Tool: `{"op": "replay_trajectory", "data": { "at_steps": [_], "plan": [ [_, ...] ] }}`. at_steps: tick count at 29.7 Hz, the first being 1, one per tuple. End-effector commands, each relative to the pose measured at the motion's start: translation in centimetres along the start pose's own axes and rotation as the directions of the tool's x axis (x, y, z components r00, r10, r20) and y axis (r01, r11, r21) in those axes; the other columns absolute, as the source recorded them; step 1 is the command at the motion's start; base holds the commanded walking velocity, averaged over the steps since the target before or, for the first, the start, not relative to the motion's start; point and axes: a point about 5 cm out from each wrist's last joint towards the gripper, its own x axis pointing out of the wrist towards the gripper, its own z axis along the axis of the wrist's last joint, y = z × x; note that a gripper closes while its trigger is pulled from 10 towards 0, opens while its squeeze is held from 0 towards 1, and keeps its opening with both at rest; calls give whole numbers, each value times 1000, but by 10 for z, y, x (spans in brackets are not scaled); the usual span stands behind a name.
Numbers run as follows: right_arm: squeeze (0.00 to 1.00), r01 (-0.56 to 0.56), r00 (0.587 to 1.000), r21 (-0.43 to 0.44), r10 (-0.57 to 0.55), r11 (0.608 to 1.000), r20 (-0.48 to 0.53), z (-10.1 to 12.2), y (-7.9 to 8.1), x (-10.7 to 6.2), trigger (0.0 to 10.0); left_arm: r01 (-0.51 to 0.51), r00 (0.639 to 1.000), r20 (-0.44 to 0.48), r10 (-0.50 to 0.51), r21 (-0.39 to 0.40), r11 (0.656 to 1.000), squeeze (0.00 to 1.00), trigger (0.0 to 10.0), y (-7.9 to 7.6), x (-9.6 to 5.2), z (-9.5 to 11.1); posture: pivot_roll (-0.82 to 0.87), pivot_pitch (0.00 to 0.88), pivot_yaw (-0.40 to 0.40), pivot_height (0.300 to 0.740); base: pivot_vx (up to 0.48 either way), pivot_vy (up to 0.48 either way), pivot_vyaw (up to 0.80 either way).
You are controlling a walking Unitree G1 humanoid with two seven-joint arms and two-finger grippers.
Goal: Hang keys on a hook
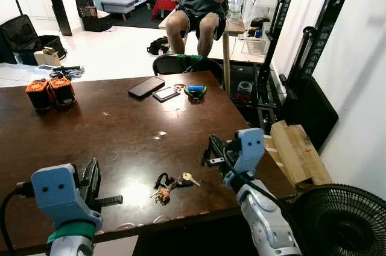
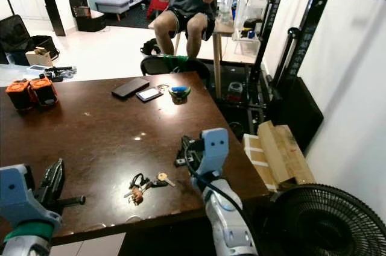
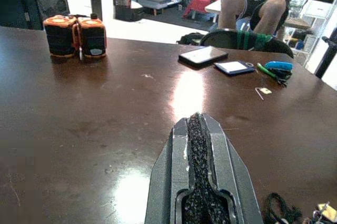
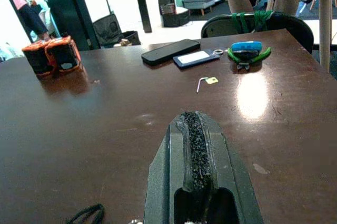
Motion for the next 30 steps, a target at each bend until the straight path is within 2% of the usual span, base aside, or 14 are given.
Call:
{"op": "replay_trajectory", "data": {
  "at_steps": [1,18,30],
  "plan": [
    [0,1,1000,-1,-1,1000,-24,-5,1,-2,10000,3,1000,-3,-3,-8,1000,0,10000,1,-1,-1,-43,6,84,740,-277,0,0],
    [0,-1,1000,-4,1,1000,-29,-6,2,-2,10000,7,1000,-5,-7,-3,1000,0,10000,1,-2,-1,-43,5,85,740,-337,0,0],
    [0,-2,1000,1,2,1000,-29,-6,3,-2,10000,12,1000,-14,-12,9,1000,0,10000,1,-1,-3,-43,5,85,740,0,0,0]
  ]
}}
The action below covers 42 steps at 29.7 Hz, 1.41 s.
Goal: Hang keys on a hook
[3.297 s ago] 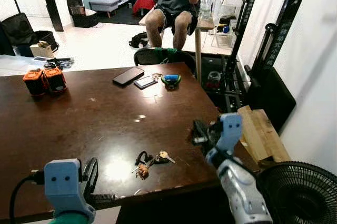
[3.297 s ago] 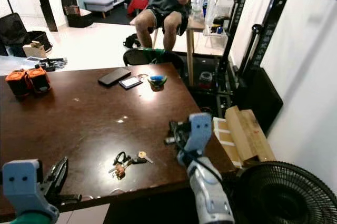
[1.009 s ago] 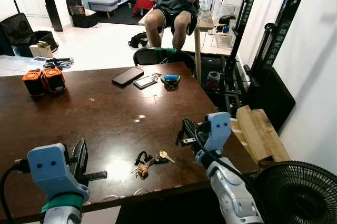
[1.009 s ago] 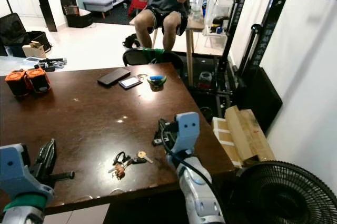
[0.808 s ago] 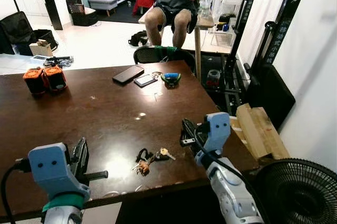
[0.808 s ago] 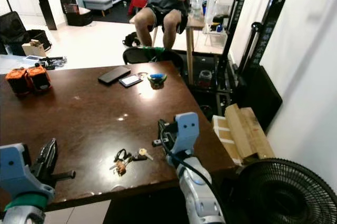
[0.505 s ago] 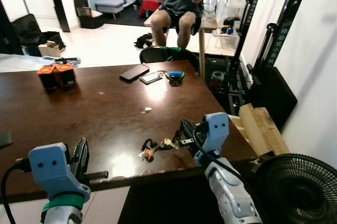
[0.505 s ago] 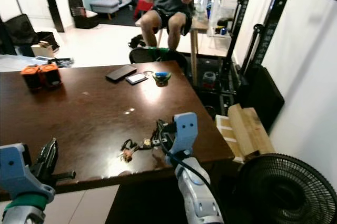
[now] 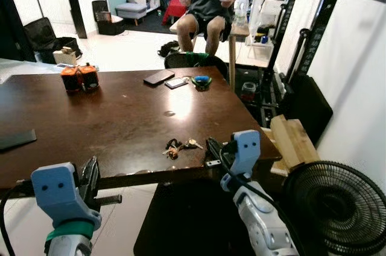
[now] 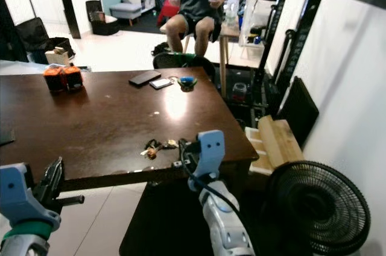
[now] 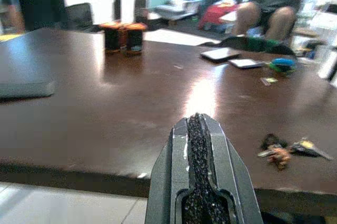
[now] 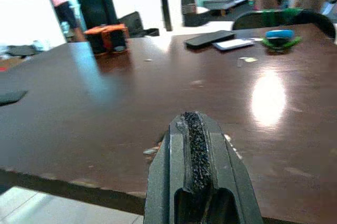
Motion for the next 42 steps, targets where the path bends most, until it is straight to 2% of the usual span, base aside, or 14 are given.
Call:
{"op": "replay_trajectory", "data": {
  "at_steps": [1,11,14,16,23,42],
  "plan": [
    [0,4,1000,-7,-4,1000,-8,-1,-1,0,10000,3,1000,-11,-3,-1,1000,0,10000,0,0,-2,-43,5,85,740,0,0,0],
    [0,-1,1000,-9,0,1000,-15,-3,1,0,10000,0,1000,-8,0,2,1000,0,10000,0,1,-2,-42,3,86,740,0,0,0],
    [0,-4,1000,-70,3,998,-9,-1,2,1,10000,1,1000,-8,-1,3,1000,0,10000,0,1,-2,-42,3,86,740,0,0,0],
    [0,-1,1000,-71,0,997,-10,-1,2,1,10000,1,1000,-8,-1,4,1000,0,10000,0,1,-2,-42,3,86,740,0,0,0],
    [0,0,1000,-98,-1,995,-17,-2,2,1,10000,3,1000,-9,-3,6,1000,0,10000,0,1,-2,-42,3,86,740,0,0,800],
    [0,-6,1000,-93,4,996,-13,-1,3,1,10000,0,1000,-10,0,4,1000,0,10000,0,2,-3,-41,0,87,740,0,0,800]
  ]
}}
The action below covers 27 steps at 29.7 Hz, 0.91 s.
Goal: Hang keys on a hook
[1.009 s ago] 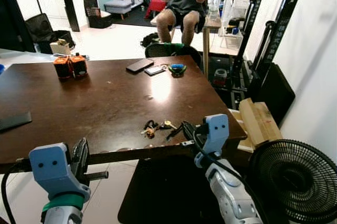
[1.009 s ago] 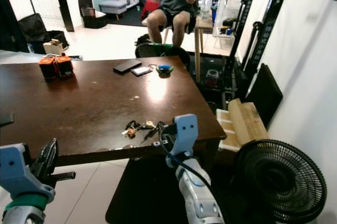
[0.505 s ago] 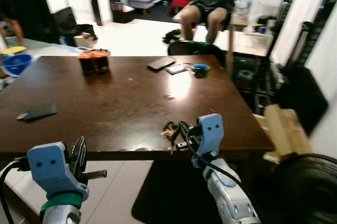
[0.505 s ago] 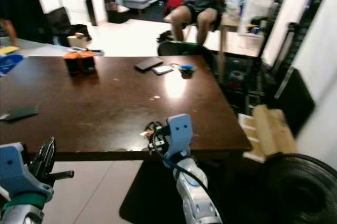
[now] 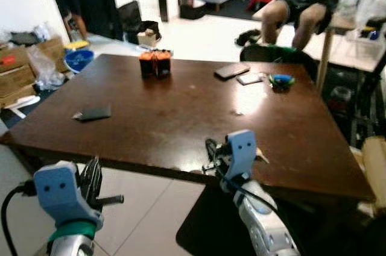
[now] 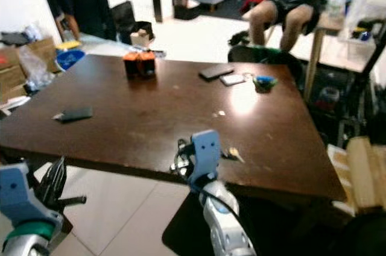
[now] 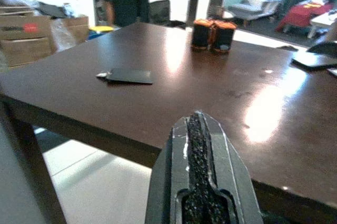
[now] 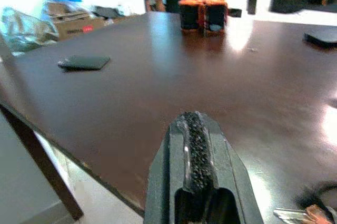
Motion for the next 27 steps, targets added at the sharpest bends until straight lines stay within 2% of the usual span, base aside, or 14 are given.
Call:
{"op": "replay_trajectory", "data": {
  "at_steps": [1,27],
  "plan": [
    [0,-11,1000,8,11,1000,-8,-3,4,0,10000,-18,1000,-19,18,8,1000,0,10000,4,-2,-4,-41,0,87,740,0,0,800],
    [0,-16,1000,0,16,1000,-14,-4,5,0,10000,-36,998,-43,38,28,999,0,10000,7,-2,-8,-42,2,87,740,0,0,800]
  ]
}}
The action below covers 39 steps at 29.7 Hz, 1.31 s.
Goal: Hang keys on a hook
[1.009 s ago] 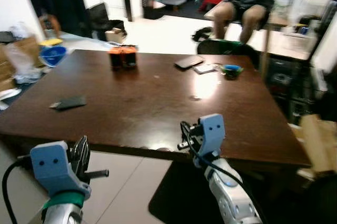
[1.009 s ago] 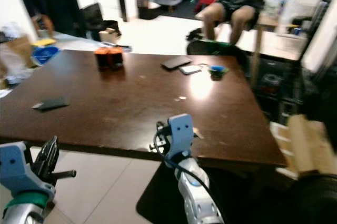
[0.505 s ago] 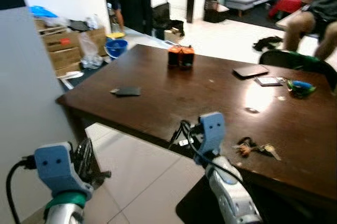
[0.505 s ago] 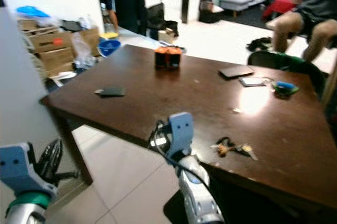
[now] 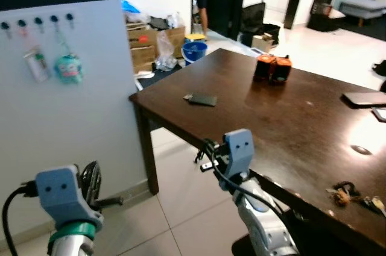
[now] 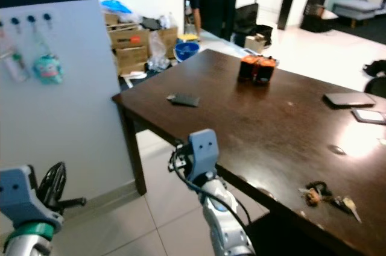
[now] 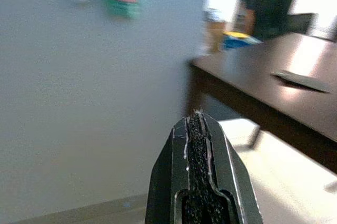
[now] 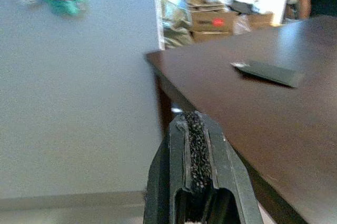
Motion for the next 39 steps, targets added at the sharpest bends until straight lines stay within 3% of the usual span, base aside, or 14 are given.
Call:
{"op": "replay_trajectory", "data": {
  "at_steps": [1,32,39],
  "plan": [
    [0,-3,1000,5,3,1000,-21,-6,1,-3,10000,-17,1000,-24,17,12,1000,0,10000,3,-2,-4,-42,2,87,740,0,0,800],
    [0,12,999,-9,-12,1000,-43,-11,-3,-6,10000,-18,999,-41,19,14,1000,0,10000,1,0,-7,-44,4,90,740,0,0,797],
    [0,8,995,6,-7,1000,-102,-19,-4,-6,10000,-32,999,-33,32,14,999,0,10000,3,2,-5,-50,7,87,740,0,0,0]
  ]
}}
